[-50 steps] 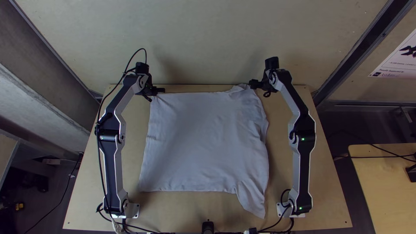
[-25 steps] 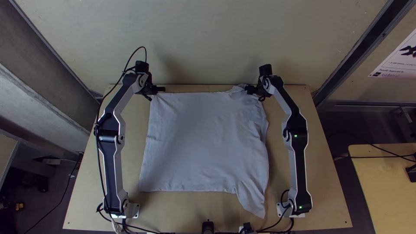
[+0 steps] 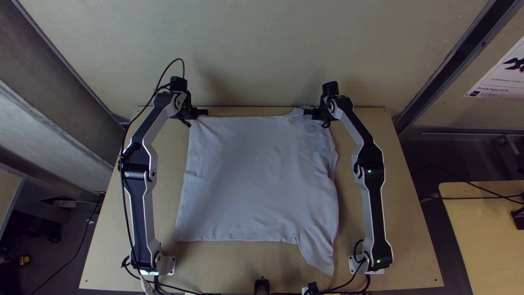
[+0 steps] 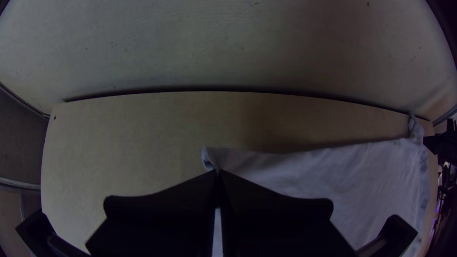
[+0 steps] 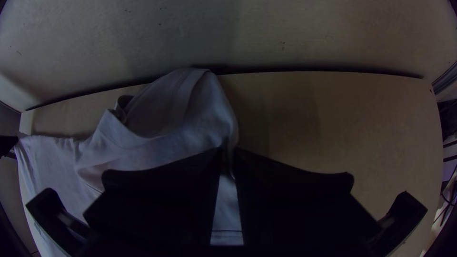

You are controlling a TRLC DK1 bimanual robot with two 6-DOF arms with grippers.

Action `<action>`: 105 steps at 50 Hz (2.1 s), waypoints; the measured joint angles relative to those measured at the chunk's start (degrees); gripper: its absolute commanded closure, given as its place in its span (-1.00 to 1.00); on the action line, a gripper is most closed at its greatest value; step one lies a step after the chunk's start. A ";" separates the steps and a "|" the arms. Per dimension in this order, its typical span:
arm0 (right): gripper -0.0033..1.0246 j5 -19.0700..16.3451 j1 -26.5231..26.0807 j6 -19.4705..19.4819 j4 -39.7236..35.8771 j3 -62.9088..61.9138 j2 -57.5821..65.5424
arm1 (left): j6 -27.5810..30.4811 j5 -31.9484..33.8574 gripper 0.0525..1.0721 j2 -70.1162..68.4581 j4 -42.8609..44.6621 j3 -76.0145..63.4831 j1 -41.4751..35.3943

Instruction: Fold the t-shirt

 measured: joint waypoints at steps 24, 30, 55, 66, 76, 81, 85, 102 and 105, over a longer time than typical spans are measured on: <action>0.95 -0.46 -3.78 0.00 -4.17 -3.48 -6.80 | -0.90 0.74 0.95 -1.40 -1.05 -0.92 0.74; 0.95 -0.70 -4.13 0.00 -5.09 -4.22 -8.44 | -1.33 1.57 0.95 -1.73 -1.05 -2.12 1.14; 0.95 -0.68 -4.17 -1.07 -6.60 -17.11 -18.93 | -1.92 3.65 0.95 -9.42 -0.26 -12.24 1.53; 0.95 -0.70 -4.13 -1.16 -6.38 -24.22 -24.55 | -1.90 3.65 0.95 -15.41 2.60 -20.70 1.53; 0.95 -0.70 -3.93 -1.27 -5.77 -31.89 -30.21 | -1.90 3.67 0.95 -19.91 3.82 -26.84 1.53; 0.95 -0.68 -3.37 -1.27 -4.96 -36.52 -33.77 | -1.90 3.67 0.95 -22.88 4.87 -30.88 1.53; 0.95 -0.68 -2.71 -1.27 -4.09 -40.41 -36.76 | -1.90 3.67 0.95 -24.96 5.49 -33.55 1.53; 0.95 -0.35 -1.46 -1.11 0.09 -56.65 -46.90 | -1.90 3.67 0.95 -31.76 9.49 -45.83 1.40; 0.95 -0.22 -1.46 -1.01 1.05 -59.28 -47.98 | -1.90 3.67 0.95 -32.39 10.34 -47.78 1.40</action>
